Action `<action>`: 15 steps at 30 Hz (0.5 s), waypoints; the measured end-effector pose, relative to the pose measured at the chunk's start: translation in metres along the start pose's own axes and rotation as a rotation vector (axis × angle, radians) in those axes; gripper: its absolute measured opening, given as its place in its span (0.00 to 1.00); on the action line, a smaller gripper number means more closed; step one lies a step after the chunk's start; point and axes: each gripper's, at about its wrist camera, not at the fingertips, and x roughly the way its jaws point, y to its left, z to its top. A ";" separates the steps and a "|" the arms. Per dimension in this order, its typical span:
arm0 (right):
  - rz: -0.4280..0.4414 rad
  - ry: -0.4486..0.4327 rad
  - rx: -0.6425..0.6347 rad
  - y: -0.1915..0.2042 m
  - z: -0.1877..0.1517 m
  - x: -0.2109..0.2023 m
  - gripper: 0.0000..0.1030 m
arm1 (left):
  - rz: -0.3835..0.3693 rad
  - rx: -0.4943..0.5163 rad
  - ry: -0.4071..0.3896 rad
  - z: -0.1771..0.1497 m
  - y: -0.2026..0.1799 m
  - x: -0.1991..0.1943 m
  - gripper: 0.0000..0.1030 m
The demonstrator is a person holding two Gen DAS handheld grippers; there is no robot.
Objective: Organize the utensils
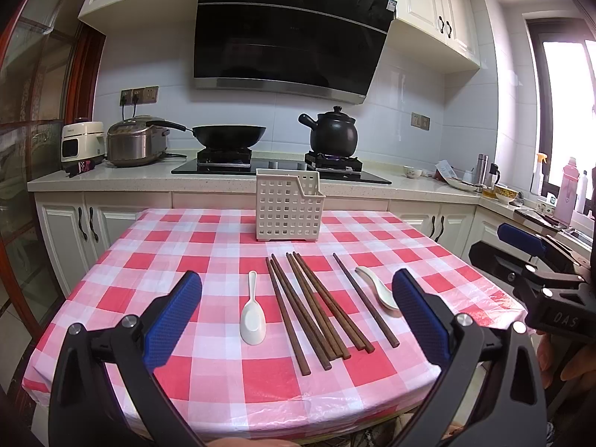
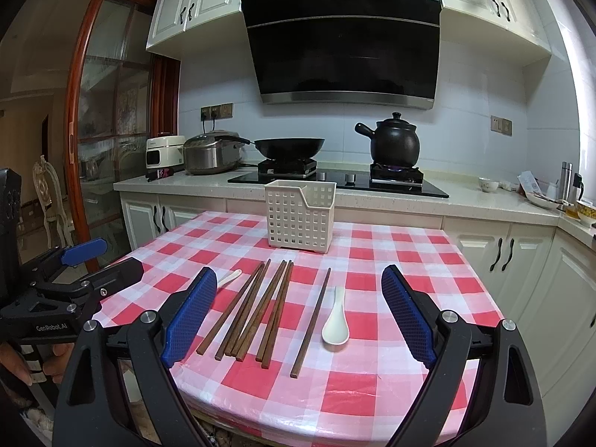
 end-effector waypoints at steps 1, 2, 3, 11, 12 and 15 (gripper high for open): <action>0.001 0.000 0.000 0.000 0.000 0.000 0.82 | 0.000 0.000 0.000 0.000 0.000 0.000 0.96; 0.001 0.002 0.001 0.000 0.000 0.000 0.82 | 0.000 -0.001 0.001 0.000 0.000 0.000 0.96; 0.000 0.001 0.002 0.000 0.000 0.000 0.82 | -0.001 -0.001 0.002 0.000 0.000 0.000 0.96; 0.000 0.001 0.001 0.000 -0.001 0.000 0.82 | -0.001 0.000 -0.001 0.000 0.001 0.001 0.96; 0.001 0.001 0.001 0.000 -0.001 0.000 0.82 | 0.000 0.000 0.000 -0.001 0.001 0.002 0.96; -0.001 0.000 0.004 0.000 -0.001 -0.001 0.82 | 0.000 -0.001 -0.001 -0.001 0.001 0.002 0.96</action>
